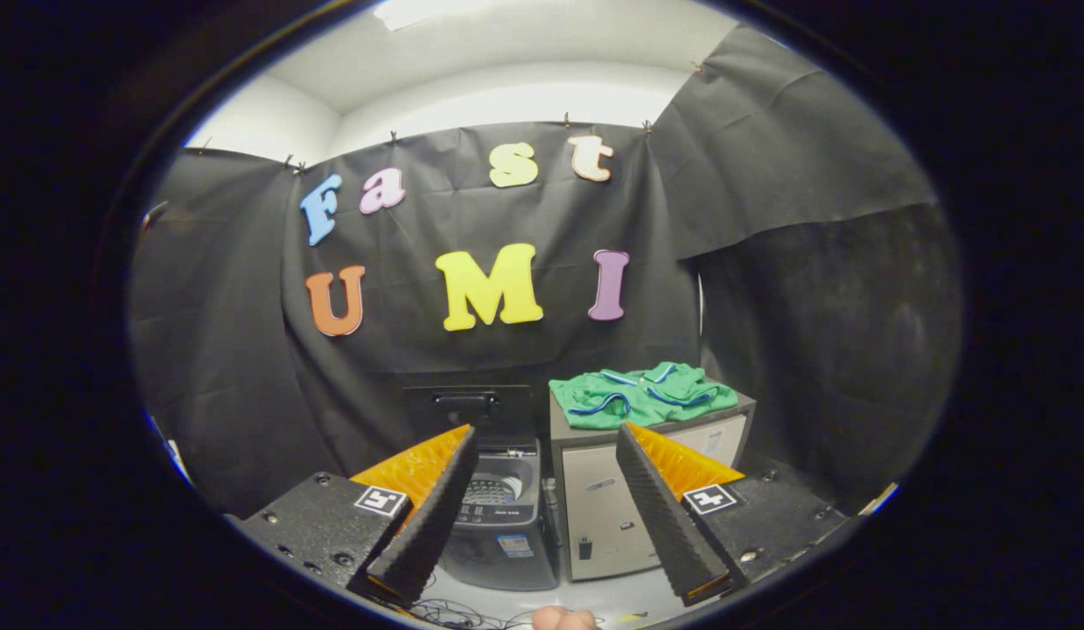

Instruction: Put the clothes into the washing machine and then close the washing machine lid.

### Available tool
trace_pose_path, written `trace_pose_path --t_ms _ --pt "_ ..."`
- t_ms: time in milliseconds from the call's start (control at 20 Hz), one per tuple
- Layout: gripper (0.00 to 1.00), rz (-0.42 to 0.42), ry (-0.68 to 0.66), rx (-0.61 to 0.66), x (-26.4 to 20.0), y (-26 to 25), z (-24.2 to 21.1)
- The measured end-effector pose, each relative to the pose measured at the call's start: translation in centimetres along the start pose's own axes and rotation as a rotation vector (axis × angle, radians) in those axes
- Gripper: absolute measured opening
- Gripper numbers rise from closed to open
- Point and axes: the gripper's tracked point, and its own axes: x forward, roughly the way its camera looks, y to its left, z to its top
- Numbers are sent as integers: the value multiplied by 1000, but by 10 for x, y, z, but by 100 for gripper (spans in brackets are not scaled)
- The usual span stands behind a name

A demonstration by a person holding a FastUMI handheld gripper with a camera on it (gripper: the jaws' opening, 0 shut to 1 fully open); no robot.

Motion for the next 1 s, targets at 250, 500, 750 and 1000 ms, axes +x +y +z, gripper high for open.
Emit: trace_pose_path --t_ms 250,500,750,1000 --pt "100 -15 9 0 0 -2 -5" --pt "100 -28 -4 -4 1 -3 1" --pt "100 -38 -15 -21 7 2 11" --pt "100 -34 -41 -61 14 4 42"
